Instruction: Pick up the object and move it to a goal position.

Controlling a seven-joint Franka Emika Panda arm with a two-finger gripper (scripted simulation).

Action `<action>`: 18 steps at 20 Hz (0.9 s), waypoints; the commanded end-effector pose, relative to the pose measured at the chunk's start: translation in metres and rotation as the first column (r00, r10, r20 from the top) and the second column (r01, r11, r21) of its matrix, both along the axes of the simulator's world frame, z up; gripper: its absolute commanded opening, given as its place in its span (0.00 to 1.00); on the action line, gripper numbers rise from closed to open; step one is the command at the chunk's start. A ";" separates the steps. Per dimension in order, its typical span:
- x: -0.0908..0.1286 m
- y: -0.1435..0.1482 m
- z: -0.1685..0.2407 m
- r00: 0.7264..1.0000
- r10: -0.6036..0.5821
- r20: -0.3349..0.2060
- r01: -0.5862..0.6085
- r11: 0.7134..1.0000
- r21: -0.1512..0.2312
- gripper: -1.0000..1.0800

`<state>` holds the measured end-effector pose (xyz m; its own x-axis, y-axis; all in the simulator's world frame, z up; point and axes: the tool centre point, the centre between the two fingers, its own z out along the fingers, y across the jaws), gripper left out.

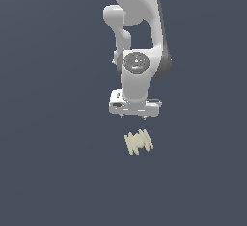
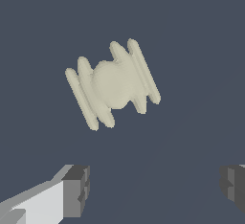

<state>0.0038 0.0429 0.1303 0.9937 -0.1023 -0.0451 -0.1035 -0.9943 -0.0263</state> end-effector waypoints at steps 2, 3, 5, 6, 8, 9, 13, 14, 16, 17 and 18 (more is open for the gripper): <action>0.005 0.002 -0.005 0.996 -0.086 -0.002 0.086 0.996 -0.002 0.96; 0.007 0.002 -0.006 0.994 -0.113 -0.002 0.113 0.994 -0.003 0.96; 0.011 0.003 -0.009 0.986 -0.168 -0.003 0.168 0.986 -0.005 0.96; 0.012 0.004 -0.011 0.981 -0.195 -0.003 0.195 0.981 -0.006 0.96; 0.016 0.005 -0.014 0.969 -0.248 -0.003 0.248 0.969 -0.008 0.96; 0.017 0.006 -0.016 0.962 -0.275 -0.003 0.275 0.962 -0.010 0.96; 0.024 0.008 -0.022 0.926 -0.377 -0.002 0.377 0.926 -0.015 0.96; 0.026 0.009 -0.023 0.916 -0.402 -0.002 0.402 0.915 -0.016 0.96; 0.029 0.010 -0.026 0.892 -0.451 -0.001 0.451 0.892 -0.018 0.96; 0.030 0.011 -0.028 0.880 -0.475 0.000 0.475 0.880 -0.020 0.96; 0.032 0.011 -0.030 0.867 -0.498 0.001 0.498 0.867 -0.021 0.96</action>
<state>0.0333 0.0531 0.1031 0.8339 -0.5501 -0.0436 -0.5509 -0.8345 -0.0074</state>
